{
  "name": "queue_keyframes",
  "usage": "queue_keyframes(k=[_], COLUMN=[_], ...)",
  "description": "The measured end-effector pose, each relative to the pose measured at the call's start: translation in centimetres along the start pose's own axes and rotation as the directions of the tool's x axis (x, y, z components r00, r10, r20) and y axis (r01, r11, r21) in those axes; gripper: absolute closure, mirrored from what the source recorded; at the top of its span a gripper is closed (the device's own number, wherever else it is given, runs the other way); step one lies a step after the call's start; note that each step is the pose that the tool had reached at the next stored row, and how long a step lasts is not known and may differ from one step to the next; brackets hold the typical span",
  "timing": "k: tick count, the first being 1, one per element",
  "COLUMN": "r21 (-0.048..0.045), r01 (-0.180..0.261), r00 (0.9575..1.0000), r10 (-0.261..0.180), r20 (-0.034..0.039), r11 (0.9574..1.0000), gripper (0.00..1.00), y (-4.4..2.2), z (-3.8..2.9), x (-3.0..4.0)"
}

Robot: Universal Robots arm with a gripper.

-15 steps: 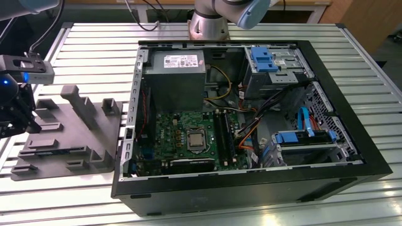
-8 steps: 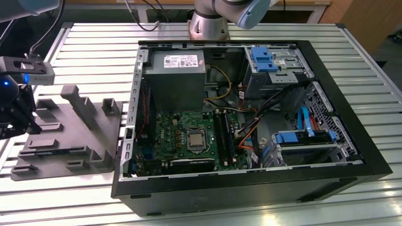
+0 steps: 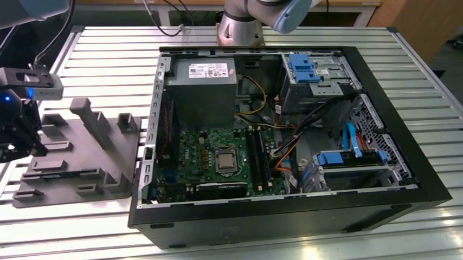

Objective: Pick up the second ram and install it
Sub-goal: 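Pick up the second ram and move it above second insertion slot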

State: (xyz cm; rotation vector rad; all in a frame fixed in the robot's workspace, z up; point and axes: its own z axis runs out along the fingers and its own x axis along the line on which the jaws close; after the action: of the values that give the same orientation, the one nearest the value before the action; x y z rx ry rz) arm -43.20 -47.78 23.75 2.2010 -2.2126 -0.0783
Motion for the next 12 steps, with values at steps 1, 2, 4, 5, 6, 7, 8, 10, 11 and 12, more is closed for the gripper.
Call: queue_keyframes(k=[1,2,4,5,6,7,8,10,11,12], r21=[-0.0001,0.0000,-0.0003,-0.0003,-0.0004,-0.0005,-0.0006,-0.0006,-0.0006,-0.0007], r01=[0.000,0.000,0.001,0.001,0.001,0.001,0.002,0.002,0.002,0.002], r00=[1.0000,1.0000,1.0000,1.0000,1.0000,1.0000,1.0000,1.0000,1.0000,1.0000], r10=[0.000,0.000,-0.001,-0.001,-0.001,-0.001,-0.002,-0.002,-0.002,-0.002], r20=[0.0000,0.0000,0.0000,0.0000,-0.0001,-0.0001,-0.0001,0.0000,0.0000,-0.0001], r11=[1.0000,1.0000,1.0000,1.0000,1.0000,1.0000,1.0000,1.0000,1.0000,1.0000], gripper=[0.89,0.89,0.89,0.89,0.89,0.89,0.89,0.89,0.89,0.89], y=[0.00,0.00,0.00,-0.01,-0.01,-0.01,-0.01,-0.01,-0.02,-0.02], z=[0.03,0.06,0.11,0.13,0.16,0.18,0.20,0.24,0.27,0.29], x=[0.03,0.07,0.14,0.19,0.23,0.27,0.31,0.39,0.43,0.48])
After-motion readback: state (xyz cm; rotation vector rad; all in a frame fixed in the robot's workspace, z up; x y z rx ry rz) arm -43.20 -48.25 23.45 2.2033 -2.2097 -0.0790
